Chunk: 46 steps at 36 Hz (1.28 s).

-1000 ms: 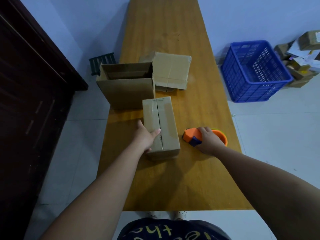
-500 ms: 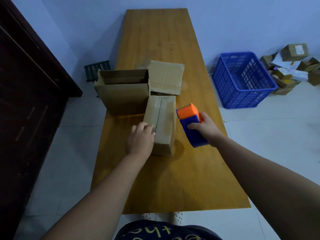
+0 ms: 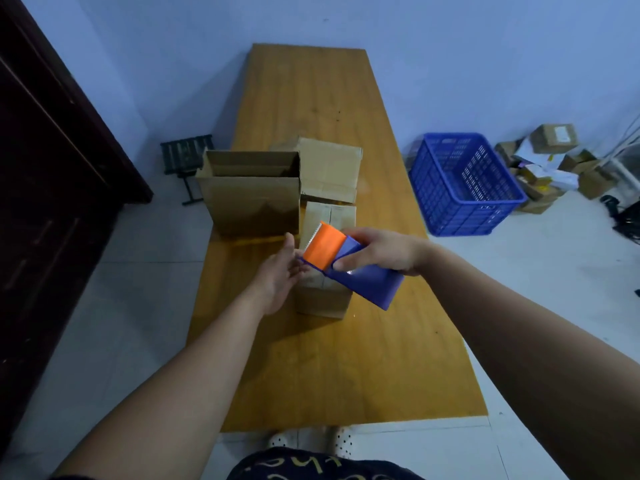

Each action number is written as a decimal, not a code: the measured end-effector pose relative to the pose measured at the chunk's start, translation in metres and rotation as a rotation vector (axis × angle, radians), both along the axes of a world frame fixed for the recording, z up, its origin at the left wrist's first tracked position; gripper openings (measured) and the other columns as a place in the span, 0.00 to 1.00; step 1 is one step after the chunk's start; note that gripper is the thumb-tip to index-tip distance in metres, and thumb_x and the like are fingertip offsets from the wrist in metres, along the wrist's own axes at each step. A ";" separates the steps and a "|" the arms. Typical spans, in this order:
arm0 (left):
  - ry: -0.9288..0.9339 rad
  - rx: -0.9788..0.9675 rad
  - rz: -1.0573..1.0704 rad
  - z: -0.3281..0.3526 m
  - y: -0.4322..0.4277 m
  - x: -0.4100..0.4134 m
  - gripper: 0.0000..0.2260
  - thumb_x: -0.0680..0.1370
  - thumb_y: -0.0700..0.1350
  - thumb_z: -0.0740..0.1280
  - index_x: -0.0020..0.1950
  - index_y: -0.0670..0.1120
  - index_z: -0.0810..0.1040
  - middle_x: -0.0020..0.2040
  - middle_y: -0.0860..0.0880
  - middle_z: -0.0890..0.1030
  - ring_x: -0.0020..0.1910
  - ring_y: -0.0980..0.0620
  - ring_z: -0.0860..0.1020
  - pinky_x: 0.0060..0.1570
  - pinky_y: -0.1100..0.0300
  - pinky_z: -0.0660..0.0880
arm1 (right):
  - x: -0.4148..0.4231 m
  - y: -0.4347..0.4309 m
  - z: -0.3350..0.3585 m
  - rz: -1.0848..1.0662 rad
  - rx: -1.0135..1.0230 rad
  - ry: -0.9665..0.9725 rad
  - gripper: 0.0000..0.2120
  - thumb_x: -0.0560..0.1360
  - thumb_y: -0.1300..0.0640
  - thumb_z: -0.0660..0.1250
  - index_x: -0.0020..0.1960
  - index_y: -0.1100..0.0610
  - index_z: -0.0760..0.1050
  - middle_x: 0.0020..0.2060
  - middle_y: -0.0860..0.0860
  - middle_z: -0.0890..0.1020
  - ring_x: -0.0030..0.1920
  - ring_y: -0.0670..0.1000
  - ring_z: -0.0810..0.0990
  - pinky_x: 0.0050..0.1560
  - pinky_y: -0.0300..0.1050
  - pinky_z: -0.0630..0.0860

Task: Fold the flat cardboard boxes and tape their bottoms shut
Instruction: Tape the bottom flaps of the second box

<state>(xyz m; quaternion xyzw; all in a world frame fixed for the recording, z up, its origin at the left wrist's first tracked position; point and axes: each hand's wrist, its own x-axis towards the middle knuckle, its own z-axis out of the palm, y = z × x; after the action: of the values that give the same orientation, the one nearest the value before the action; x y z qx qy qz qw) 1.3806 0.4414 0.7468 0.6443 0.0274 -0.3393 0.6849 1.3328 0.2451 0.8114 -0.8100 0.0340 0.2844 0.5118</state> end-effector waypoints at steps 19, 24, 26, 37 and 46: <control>0.103 -0.077 -0.037 0.011 0.016 -0.005 0.20 0.80 0.54 0.59 0.68 0.44 0.70 0.60 0.41 0.78 0.57 0.44 0.79 0.60 0.48 0.75 | 0.005 0.023 0.011 0.083 -0.266 0.001 0.22 0.72 0.46 0.72 0.64 0.47 0.71 0.53 0.46 0.80 0.53 0.51 0.79 0.59 0.53 0.75; 0.045 -0.087 -0.055 0.016 0.018 -0.005 0.28 0.71 0.60 0.62 0.65 0.45 0.71 0.59 0.42 0.78 0.57 0.44 0.78 0.61 0.48 0.74 | 0.007 0.024 0.012 0.074 -0.279 -0.002 0.25 0.72 0.45 0.72 0.66 0.46 0.69 0.56 0.46 0.79 0.55 0.51 0.78 0.60 0.54 0.74; 0.035 -0.078 -0.065 0.016 0.019 -0.005 0.28 0.70 0.59 0.63 0.66 0.45 0.71 0.58 0.43 0.79 0.57 0.45 0.79 0.60 0.49 0.75 | 0.007 0.026 0.013 0.074 -0.287 -0.004 0.26 0.72 0.45 0.72 0.67 0.46 0.69 0.57 0.46 0.78 0.56 0.51 0.78 0.59 0.52 0.74; -0.020 0.149 -0.041 0.014 0.025 -0.002 0.08 0.81 0.46 0.61 0.55 0.45 0.76 0.53 0.42 0.80 0.53 0.44 0.79 0.52 0.51 0.78 | 0.004 0.029 0.017 0.139 -0.333 -0.035 0.26 0.74 0.48 0.71 0.68 0.45 0.67 0.60 0.46 0.76 0.56 0.49 0.75 0.50 0.44 0.71; -0.249 0.362 -0.065 0.018 0.024 0.007 0.06 0.81 0.44 0.62 0.47 0.46 0.76 0.42 0.46 0.79 0.43 0.48 0.77 0.40 0.57 0.74 | 0.005 0.032 0.015 0.173 -0.373 -0.050 0.26 0.73 0.46 0.71 0.69 0.46 0.67 0.60 0.46 0.75 0.56 0.51 0.75 0.50 0.44 0.74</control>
<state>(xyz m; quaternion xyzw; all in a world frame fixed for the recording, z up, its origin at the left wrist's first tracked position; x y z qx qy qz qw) 1.3878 0.4649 0.7646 0.7942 -0.0176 -0.2684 0.5448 1.3374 0.2770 0.8266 -0.8974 0.0035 0.2961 0.3272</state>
